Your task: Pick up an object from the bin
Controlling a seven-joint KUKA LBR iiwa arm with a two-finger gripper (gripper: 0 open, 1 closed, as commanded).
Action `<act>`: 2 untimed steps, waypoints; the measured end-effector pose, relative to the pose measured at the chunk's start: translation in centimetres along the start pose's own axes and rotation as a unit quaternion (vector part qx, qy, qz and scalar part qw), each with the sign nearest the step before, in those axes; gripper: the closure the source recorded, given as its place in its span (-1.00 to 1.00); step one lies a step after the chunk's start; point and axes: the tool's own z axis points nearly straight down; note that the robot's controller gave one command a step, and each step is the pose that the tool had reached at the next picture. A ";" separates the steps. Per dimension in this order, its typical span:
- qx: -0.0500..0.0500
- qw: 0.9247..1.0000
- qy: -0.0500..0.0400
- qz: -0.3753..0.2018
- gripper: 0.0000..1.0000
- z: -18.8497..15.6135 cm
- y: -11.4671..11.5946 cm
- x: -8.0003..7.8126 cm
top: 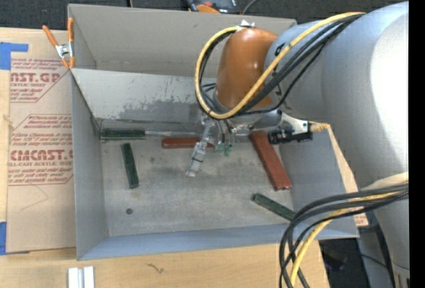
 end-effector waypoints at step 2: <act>-0.003 0.994 -0.004 0.107 1.00 4.3 -0.3 -0.4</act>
Offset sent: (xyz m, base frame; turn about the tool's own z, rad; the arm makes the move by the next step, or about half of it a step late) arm 0.0001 -0.0045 -0.0458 0.2149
